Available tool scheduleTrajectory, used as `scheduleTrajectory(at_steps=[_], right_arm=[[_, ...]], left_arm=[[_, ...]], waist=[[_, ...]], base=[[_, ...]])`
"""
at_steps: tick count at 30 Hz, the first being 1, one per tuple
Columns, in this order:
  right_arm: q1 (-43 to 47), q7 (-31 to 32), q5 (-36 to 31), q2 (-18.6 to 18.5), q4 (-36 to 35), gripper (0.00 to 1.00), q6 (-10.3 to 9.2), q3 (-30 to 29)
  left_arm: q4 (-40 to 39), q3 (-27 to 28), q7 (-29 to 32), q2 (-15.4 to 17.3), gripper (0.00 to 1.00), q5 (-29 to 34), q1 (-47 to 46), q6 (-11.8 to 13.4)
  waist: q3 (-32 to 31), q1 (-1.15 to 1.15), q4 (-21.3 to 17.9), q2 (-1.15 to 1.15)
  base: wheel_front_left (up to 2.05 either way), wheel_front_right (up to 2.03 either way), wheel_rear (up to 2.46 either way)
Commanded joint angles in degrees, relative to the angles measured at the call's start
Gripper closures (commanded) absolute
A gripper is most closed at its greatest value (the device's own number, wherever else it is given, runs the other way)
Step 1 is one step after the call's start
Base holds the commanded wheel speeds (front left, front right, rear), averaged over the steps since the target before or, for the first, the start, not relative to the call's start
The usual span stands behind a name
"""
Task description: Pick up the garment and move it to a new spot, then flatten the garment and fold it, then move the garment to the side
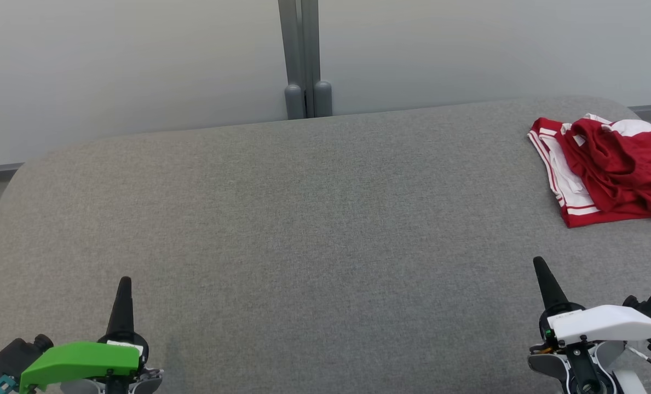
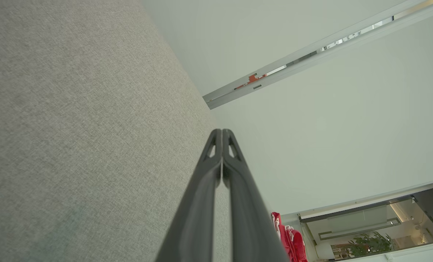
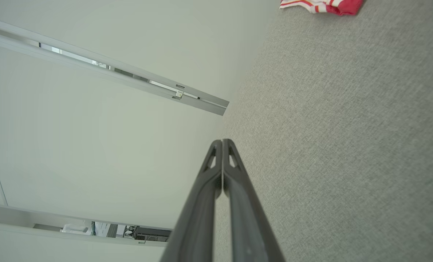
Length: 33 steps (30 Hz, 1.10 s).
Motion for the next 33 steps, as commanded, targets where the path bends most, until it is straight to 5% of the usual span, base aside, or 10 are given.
scheduleTrajectory(at_steps=[1, 33], right_arm=[[-1.3, 0.4, 1.5, -0.2, -0.6, 1.00, -0.02, -0.4], [-2.7, 4.5, 16.2, 0.1, -0.6, 1.00, -0.02, -2.4]], left_arm=[[-0.3, 0.4, 0.3, 0.1, 1.00, -1.5, -1.6, -0.4], [0.1, 1.6, 4.0, -0.1, 1.00, -16.7, -3.6, -0.9]], waist=[[0.1, 0.00, 0.0, 0.00], [1.5, 0.00, -0.1, 0.00]], base=[[0.00, 0.00, 0.00], [0.00, 0.00, 0.00]])
